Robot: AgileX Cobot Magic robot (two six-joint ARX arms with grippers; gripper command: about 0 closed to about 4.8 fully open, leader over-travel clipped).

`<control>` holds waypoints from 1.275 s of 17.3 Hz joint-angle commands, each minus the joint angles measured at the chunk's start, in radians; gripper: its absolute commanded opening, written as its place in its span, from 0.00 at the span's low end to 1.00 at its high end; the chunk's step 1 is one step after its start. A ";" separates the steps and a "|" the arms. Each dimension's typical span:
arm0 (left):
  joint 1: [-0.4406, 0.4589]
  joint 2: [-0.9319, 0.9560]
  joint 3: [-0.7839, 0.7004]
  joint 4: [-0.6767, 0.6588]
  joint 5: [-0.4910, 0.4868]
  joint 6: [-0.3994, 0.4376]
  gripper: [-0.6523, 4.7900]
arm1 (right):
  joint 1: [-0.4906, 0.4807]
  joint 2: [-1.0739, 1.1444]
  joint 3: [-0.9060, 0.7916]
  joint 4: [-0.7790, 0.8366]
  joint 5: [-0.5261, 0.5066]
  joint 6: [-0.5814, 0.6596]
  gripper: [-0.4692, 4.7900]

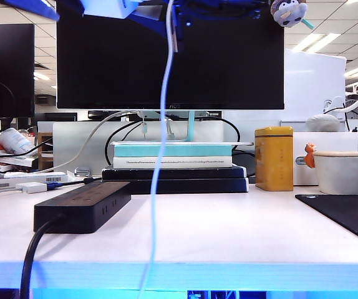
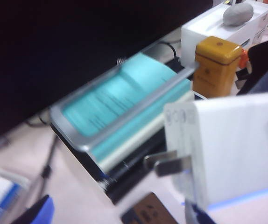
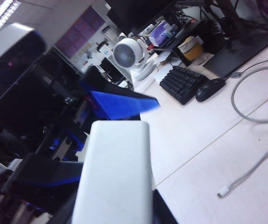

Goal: Plug the white charger into the left socket.

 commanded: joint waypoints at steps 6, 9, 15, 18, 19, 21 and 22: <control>-0.004 -0.019 0.005 -0.051 0.114 0.457 1.00 | -0.039 -0.009 0.009 0.072 0.091 0.570 0.39; -0.029 -0.019 0.005 -0.023 0.118 0.703 1.00 | -0.039 -0.009 0.009 0.090 0.109 0.811 0.39; -0.073 -0.019 0.005 0.145 0.112 1.013 1.00 | -0.037 -0.009 0.011 0.208 0.104 0.973 0.39; -0.074 -0.019 0.005 0.219 0.112 1.108 1.00 | -0.034 -0.009 0.010 0.241 0.105 1.071 0.39; -0.074 -0.019 0.005 0.246 0.116 1.134 1.00 | -0.034 -0.009 0.010 0.242 0.104 1.105 0.39; -0.074 -0.011 0.004 0.295 0.135 1.162 1.00 | -0.034 -0.009 0.010 0.242 0.105 1.131 0.39; -0.074 -0.004 0.004 0.315 0.159 1.161 1.00 | -0.033 -0.009 0.010 0.242 0.106 1.145 0.39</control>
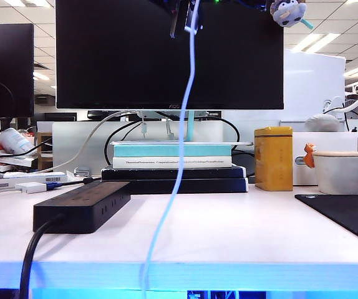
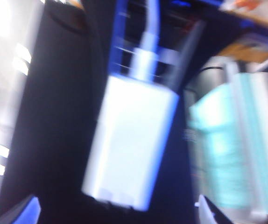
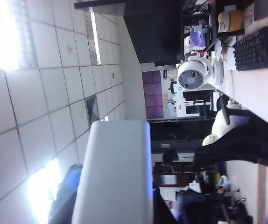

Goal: Plug the white charger into the left socket.

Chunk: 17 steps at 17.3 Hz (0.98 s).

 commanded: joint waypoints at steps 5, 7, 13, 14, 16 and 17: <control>-0.002 0.061 0.004 0.067 0.100 0.012 1.00 | 0.034 -0.009 0.008 0.037 0.026 0.037 0.39; -0.002 0.063 0.004 0.071 0.100 0.012 1.00 | 0.035 -0.009 0.008 0.036 0.027 0.037 0.39; -0.001 0.072 0.004 0.072 0.096 0.009 0.95 | 0.037 -0.009 0.008 0.037 0.022 0.037 0.39; -0.002 0.073 0.004 0.072 0.089 0.009 0.95 | 0.037 -0.009 0.008 0.037 0.022 0.037 0.39; -0.001 0.073 0.004 0.073 0.089 0.009 0.77 | 0.038 -0.009 0.008 0.037 0.019 0.036 0.39; -0.001 0.073 0.004 0.073 0.089 0.008 0.60 | 0.038 -0.009 0.008 0.037 0.017 0.036 0.39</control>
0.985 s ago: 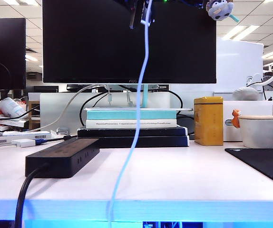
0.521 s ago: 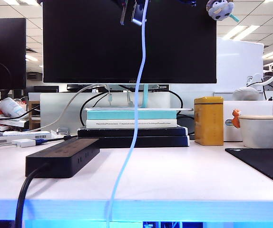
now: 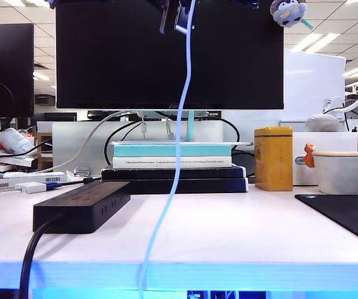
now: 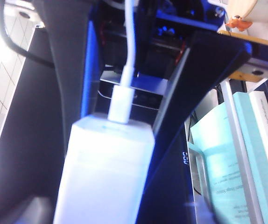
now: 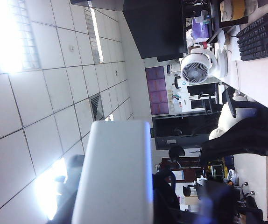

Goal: Plug the white charger into the left socket.

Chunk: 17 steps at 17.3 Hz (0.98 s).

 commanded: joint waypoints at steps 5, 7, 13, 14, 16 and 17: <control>0.001 0.000 0.004 0.008 0.004 -0.010 0.31 | 0.002 -0.009 0.008 0.037 -0.016 -0.012 0.55; 0.001 0.000 0.004 0.008 0.004 -0.045 0.27 | 0.002 -0.009 0.008 0.078 -0.015 -0.076 1.00; 0.001 0.000 0.004 0.010 0.004 -0.401 0.26 | -0.012 -0.009 0.008 0.229 -0.002 -0.307 1.00; 0.002 0.000 0.004 0.010 0.001 -0.471 0.26 | -0.019 -0.009 0.008 0.230 -0.037 -0.359 1.00; 0.002 0.005 0.004 0.018 0.001 -0.590 0.26 | -0.030 -0.009 0.007 0.224 -0.136 -0.477 1.00; 0.003 0.010 0.004 0.018 0.001 -0.629 0.26 | -0.036 -0.009 0.007 0.226 -0.188 -0.533 1.00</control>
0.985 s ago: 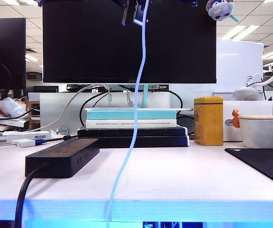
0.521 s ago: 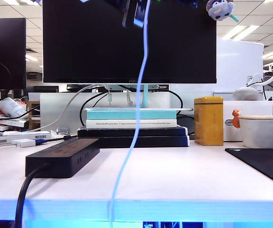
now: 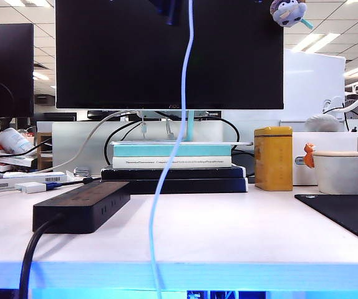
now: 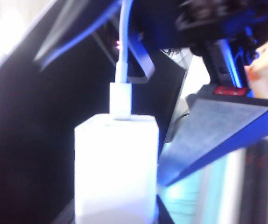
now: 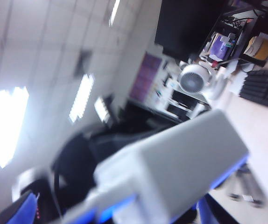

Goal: Plug the white charger into the left socket.

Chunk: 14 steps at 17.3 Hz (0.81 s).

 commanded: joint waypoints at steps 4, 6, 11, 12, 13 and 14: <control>0.000 0.015 0.000 -0.007 0.015 -0.254 0.26 | -0.028 -0.011 0.009 0.046 -0.240 -0.292 1.00; 0.042 0.015 0.000 0.054 0.011 -0.357 0.26 | -0.051 -0.011 0.008 -0.008 -0.276 -0.317 1.00; 0.093 0.015 0.000 0.134 0.073 -0.589 0.26 | -0.082 -0.011 0.008 -0.214 -0.254 -0.638 1.00; 0.101 0.015 0.000 0.135 0.138 -0.655 0.26 | -0.082 -0.011 0.008 -0.258 -0.220 -0.738 1.00; 0.102 0.015 0.000 0.134 0.205 -0.717 0.26 | -0.083 -0.011 0.008 -0.287 -0.194 -0.823 1.00; 0.103 0.015 0.000 0.134 0.253 -0.770 0.26 | -0.083 -0.011 0.008 -0.291 -0.192 -0.873 1.00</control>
